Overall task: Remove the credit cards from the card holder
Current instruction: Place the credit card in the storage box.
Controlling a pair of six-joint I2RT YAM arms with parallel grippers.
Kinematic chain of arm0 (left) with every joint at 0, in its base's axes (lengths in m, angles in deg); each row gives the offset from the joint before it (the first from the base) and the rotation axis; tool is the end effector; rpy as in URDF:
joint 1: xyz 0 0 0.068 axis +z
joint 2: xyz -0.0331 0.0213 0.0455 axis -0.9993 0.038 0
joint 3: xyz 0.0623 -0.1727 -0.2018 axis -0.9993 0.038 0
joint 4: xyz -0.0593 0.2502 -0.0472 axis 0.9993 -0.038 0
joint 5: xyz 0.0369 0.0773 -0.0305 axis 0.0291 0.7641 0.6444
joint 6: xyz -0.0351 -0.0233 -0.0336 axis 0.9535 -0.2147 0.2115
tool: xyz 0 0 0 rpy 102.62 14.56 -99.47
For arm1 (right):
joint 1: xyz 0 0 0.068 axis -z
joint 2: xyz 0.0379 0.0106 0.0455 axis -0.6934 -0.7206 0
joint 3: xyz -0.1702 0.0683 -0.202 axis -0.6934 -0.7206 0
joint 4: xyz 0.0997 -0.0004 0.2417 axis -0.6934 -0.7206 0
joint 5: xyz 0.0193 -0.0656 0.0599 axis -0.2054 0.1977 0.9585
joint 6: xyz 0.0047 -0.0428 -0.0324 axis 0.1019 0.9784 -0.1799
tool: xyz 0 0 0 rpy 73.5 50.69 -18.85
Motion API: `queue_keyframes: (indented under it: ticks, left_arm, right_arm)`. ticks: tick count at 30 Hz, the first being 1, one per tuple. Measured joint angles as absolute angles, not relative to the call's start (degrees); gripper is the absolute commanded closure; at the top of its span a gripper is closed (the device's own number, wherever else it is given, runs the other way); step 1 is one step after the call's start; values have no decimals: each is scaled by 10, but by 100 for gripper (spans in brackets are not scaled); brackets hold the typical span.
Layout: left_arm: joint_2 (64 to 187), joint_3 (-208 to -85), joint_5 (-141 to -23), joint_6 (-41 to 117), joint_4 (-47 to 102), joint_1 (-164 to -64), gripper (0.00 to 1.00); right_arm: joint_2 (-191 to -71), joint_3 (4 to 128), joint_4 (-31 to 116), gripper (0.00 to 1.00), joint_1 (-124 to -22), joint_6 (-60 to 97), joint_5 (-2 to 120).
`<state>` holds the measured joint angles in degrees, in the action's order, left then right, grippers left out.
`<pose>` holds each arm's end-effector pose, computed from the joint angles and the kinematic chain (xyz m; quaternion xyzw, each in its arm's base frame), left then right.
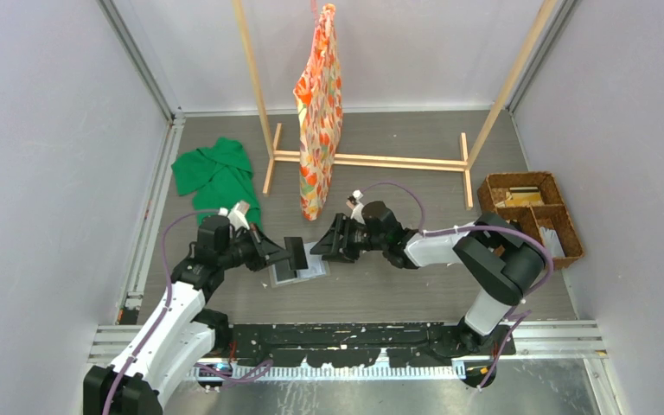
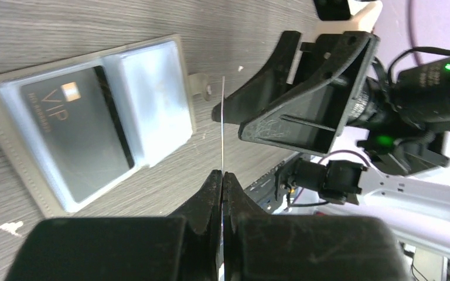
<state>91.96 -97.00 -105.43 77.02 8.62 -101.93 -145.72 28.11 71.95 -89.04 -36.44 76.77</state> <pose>0.1499 -0.0569 0.2036 -0.1528 0.8536 -0.4375 0.2380 0.2147 0.2379 0.1487 0.0077 0.8477 0.5116 0.1397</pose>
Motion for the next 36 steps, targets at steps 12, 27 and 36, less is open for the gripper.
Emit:
queue_keyframes:
  ticks: [12,27,36]
  left_arm:
    - [956,-970,-1114,810,175,-1019,99]
    - [985,-970,-1120,815,196,-1018,98]
    - [1010,-1003,-1103,784,142,-1017,54]
  right_arm:
    - [-1620,240,1126,47,-880,-549,855]
    - [-1623,241,1212,99,-877,-601,878]
    - [-1481,162,1061,99,-859,-551,827]
